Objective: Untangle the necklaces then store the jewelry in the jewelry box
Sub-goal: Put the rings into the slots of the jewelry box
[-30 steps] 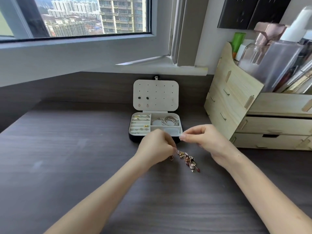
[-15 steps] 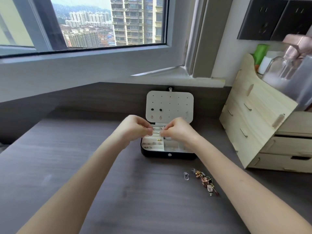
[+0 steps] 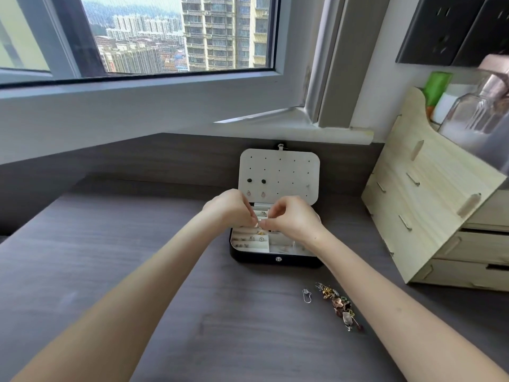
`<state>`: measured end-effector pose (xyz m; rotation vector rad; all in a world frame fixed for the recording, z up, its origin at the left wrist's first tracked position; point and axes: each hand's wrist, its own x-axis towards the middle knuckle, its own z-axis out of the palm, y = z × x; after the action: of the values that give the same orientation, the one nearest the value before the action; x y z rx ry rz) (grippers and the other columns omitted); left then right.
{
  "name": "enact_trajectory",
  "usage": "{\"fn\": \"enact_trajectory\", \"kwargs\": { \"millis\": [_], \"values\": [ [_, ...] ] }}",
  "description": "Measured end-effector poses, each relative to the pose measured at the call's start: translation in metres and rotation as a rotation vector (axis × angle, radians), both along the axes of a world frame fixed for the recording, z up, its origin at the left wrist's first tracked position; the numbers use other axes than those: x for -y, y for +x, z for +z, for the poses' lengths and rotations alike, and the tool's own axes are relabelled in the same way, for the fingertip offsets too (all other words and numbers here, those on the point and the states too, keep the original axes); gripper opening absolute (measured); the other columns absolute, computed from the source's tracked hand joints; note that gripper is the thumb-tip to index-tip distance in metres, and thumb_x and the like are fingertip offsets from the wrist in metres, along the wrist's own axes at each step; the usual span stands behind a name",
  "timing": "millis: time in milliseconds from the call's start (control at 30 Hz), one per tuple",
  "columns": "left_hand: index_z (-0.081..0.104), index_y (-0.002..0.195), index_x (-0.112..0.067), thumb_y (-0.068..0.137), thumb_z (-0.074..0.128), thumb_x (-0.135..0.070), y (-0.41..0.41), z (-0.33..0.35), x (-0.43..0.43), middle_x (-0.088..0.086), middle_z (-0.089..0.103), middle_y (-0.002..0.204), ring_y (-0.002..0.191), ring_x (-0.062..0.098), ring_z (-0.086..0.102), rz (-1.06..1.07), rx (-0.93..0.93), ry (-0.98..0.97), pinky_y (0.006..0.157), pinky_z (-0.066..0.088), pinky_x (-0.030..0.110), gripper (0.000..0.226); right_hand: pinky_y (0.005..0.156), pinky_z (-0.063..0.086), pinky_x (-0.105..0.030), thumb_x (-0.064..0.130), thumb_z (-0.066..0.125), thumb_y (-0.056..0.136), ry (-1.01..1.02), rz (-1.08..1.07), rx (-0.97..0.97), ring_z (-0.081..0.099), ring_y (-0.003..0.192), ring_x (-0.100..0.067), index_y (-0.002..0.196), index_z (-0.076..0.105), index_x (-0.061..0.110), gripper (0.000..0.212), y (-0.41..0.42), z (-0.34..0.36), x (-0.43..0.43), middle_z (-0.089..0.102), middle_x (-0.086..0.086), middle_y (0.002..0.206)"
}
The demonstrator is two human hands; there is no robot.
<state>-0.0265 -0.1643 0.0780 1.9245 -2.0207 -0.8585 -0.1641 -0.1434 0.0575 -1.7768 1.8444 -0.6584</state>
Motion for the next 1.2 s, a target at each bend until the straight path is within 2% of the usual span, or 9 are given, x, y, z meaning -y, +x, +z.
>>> {"fn": "enact_trajectory", "kwargs": {
  "millis": [100, 267, 433, 533, 667, 767, 900, 1100, 1200],
  "values": [
    [0.067, 0.068, -0.027, 0.080, 0.071, -0.024, -0.002, -0.001, 0.002, -0.001, 0.069, 0.096, 0.100, 0.019, 0.061, -0.003, 0.043, -0.003, 0.090, 0.051, 0.035, 0.013, 0.065, 0.043, -0.026, 0.033, 0.075, 0.075, -0.006, 0.010, 0.001, 0.060, 0.082, -0.012, 0.069, 0.058, 0.025, 0.019, 0.000, -0.001, 0.000, 0.065, 0.009, 0.081],
    [0.069, 0.078, -0.030, 0.081, 0.068, -0.029, -0.003, -0.002, -0.004, -0.012, 0.062, 0.085, 0.086, 0.012, 0.057, -0.028, 0.111, -0.106, 0.071, 0.043, 0.024, 0.003, 0.079, 0.051, -0.035, 0.026, 0.072, 0.078, -0.041, 0.013, 0.065, 0.062, 0.084, -0.014, 0.065, 0.059, 0.026, 0.018, -0.007, 0.003, -0.005, 0.064, 0.008, 0.078],
    [0.065, 0.089, -0.026, 0.078, 0.069, -0.027, 0.002, -0.010, -0.010, -0.011, 0.056, 0.088, 0.089, 0.013, 0.053, 0.017, 0.066, -0.258, 0.070, 0.037, 0.024, 0.011, 0.076, 0.051, -0.036, 0.020, 0.074, 0.075, -0.064, 0.053, 0.110, 0.062, 0.077, -0.012, 0.072, 0.067, 0.018, 0.008, -0.031, 0.012, -0.026, 0.067, 0.004, 0.075],
    [0.061, 0.091, -0.023, 0.079, 0.068, -0.025, 0.002, -0.010, -0.014, -0.011, 0.053, 0.089, 0.087, 0.013, 0.051, 0.017, 0.063, -0.337, 0.070, 0.034, 0.025, 0.014, 0.067, 0.047, -0.026, 0.021, 0.073, 0.078, -0.016, 0.115, 0.034, 0.059, 0.067, -0.005, 0.073, 0.071, 0.016, 0.007, -0.049, 0.018, -0.051, 0.068, 0.005, 0.072],
    [0.060, 0.080, -0.026, 0.084, 0.063, -0.024, -0.002, -0.006, -0.034, -0.011, 0.049, 0.081, 0.085, 0.014, 0.051, -0.017, 0.032, -0.477, 0.065, 0.029, 0.024, 0.005, 0.053, 0.036, -0.010, 0.026, 0.072, 0.078, 0.031, 0.184, -0.164, 0.053, 0.056, 0.007, 0.067, 0.070, 0.026, 0.011, -0.065, 0.019, -0.089, 0.063, 0.012, 0.061],
    [0.066, 0.080, -0.026, 0.083, 0.063, -0.024, -0.010, -0.004, -0.066, -0.009, 0.052, 0.081, 0.082, 0.014, 0.050, -0.135, 0.006, -0.515, 0.063, 0.028, 0.026, 0.004, 0.060, 0.035, -0.010, 0.029, 0.072, 0.078, -0.012, 0.213, -0.266, 0.051, 0.067, 0.005, 0.079, 0.070, 0.029, 0.002, -0.070, 0.008, -0.109, 0.063, 0.012, 0.070],
    [0.072, 0.089, -0.025, 0.085, 0.061, -0.025, -0.027, -0.015, -0.100, -0.002, 0.061, 0.092, 0.087, 0.019, 0.056, -0.363, 0.041, -0.470, 0.071, 0.039, 0.028, 0.011, 0.070, 0.032, -0.022, 0.036, 0.070, 0.079, -0.098, 0.187, -0.368, 0.045, 0.084, -0.008, 0.095, 0.066, 0.033, 0.017, -0.071, -0.006, -0.114, 0.060, 0.013, 0.084],
    [0.071, 0.100, -0.024, 0.087, 0.061, -0.025, -0.048, -0.033, -0.110, -0.001, 0.061, 0.100, 0.094, 0.020, 0.056, -0.429, 0.021, -0.427, 0.076, 0.038, 0.025, 0.016, 0.079, 0.039, -0.025, 0.029, 0.067, 0.082, -0.092, 0.155, -0.393, 0.049, 0.091, -0.012, 0.092, 0.068, 0.027, 0.010, -0.072, -0.011, -0.122, 0.064, 0.010, 0.089],
    [0.070, 0.101, -0.023, 0.086, 0.063, -0.025, -0.054, -0.037, -0.112, -0.001, 0.060, 0.100, 0.096, 0.020, 0.055, -0.429, 0.006, -0.419, 0.079, 0.040, 0.026, 0.016, 0.075, 0.034, -0.022, 0.026, 0.066, 0.083, -0.072, 0.131, -0.372, 0.049, 0.093, -0.009, 0.092, 0.069, 0.027, 0.009, -0.077, -0.010, -0.128, 0.066, 0.011, 0.090]
  ]
}}
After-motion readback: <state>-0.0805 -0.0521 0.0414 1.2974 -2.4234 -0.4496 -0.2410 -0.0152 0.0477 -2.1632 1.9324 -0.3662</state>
